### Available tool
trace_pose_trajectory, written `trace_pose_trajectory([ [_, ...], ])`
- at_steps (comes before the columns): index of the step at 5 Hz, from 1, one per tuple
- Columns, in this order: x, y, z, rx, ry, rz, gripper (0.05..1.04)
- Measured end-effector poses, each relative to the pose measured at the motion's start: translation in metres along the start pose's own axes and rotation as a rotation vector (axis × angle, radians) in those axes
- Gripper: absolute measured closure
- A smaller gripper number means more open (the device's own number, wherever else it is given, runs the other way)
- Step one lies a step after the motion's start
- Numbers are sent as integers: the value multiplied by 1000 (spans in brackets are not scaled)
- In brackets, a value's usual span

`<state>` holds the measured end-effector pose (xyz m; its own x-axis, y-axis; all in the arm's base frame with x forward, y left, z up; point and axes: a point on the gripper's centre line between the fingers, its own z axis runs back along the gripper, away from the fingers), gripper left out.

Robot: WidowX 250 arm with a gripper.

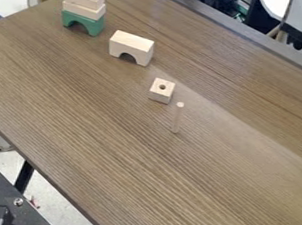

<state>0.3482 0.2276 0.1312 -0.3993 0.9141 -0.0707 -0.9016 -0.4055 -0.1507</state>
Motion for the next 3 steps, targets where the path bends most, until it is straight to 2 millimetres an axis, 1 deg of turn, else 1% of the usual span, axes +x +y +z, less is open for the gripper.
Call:
trace_pose_trajectory([
  [1, -20, 4, 28, -25, 71, -52, 84],
  [2, -57, 18, 20, 47, 84, -146, 84],
  [3, -109, 33, 19, 144, -54, -287, 84],
])
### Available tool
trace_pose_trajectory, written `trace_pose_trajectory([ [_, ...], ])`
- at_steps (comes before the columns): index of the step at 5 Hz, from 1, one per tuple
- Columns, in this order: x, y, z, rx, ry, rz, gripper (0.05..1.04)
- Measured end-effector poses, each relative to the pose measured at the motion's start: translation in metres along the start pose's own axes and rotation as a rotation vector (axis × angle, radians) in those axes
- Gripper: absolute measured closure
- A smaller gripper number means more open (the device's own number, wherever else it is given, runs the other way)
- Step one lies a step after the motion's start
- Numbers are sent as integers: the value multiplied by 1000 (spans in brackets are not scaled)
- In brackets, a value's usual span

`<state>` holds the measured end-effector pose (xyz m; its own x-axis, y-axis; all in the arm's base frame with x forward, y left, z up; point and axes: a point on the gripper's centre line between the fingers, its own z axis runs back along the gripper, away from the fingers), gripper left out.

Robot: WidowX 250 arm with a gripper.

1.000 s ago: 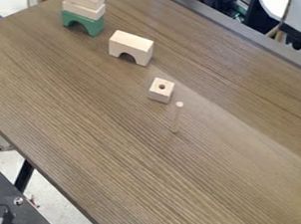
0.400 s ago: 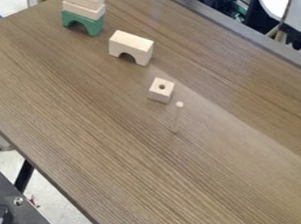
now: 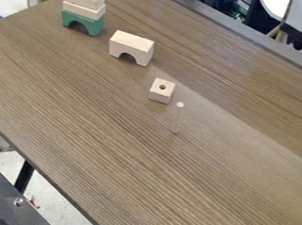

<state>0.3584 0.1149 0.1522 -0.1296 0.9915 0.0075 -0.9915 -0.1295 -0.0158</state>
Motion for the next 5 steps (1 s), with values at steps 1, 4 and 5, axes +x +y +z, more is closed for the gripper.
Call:
trace_pose_trajectory([
  [1, -15, -2, 1, 8, -21, -39, 84],
  [4, -12, -1, 0, 7, -18, -30, 84],
  [5, -12, -1, 0, 7, -20, -30, 84],
])
